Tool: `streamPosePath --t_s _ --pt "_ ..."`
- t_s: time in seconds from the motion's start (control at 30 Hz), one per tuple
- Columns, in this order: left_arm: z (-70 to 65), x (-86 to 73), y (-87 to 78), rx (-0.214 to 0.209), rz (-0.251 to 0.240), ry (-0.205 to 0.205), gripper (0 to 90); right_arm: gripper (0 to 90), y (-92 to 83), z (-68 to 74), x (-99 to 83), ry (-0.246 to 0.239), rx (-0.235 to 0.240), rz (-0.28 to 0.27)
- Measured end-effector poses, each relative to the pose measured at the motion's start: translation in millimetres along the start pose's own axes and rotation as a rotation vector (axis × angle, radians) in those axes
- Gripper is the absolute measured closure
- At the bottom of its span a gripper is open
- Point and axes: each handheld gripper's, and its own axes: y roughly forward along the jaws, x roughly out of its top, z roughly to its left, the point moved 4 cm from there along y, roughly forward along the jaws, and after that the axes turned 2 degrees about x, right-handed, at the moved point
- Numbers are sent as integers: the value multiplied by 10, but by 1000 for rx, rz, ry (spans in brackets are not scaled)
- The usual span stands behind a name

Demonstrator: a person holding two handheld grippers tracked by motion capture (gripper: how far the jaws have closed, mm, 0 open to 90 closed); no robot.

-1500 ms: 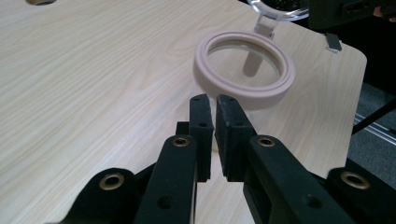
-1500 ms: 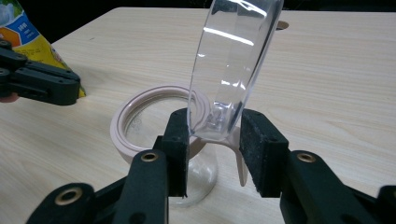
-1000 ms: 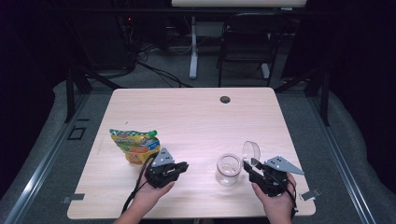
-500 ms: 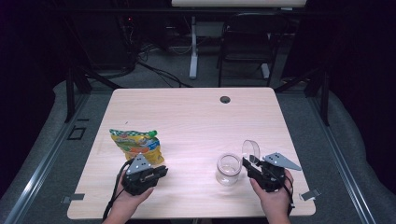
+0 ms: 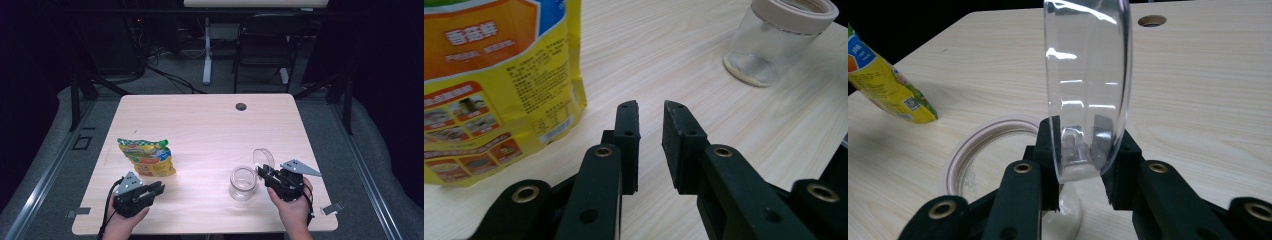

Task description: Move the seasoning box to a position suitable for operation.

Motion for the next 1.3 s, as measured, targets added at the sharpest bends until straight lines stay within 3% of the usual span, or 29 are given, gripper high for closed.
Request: streamPosePath --t_s 0.13,0.4,0.53,0.73,1.0,1.3 --pt "50 -40 -6 16 16 5 753 728 7 23 -5 -1 46 8" --pt "139 -62 -45 39 3 -26 747 732 18 83 -7 -13 108 21" --pt "198 -77 -58 40 2 -53 746 735 43 128 -9 -27 166 30" --pt "238 -89 -76 49 1 -58 743 738 112 142 16 -44 219 37" --pt "270 -104 -98 66 -4 -60 736 744 222 141 57 -32 221 17" --pt "380 -134 -178 93 -11 -93 724 684 252 89 77 -27 157 -12"
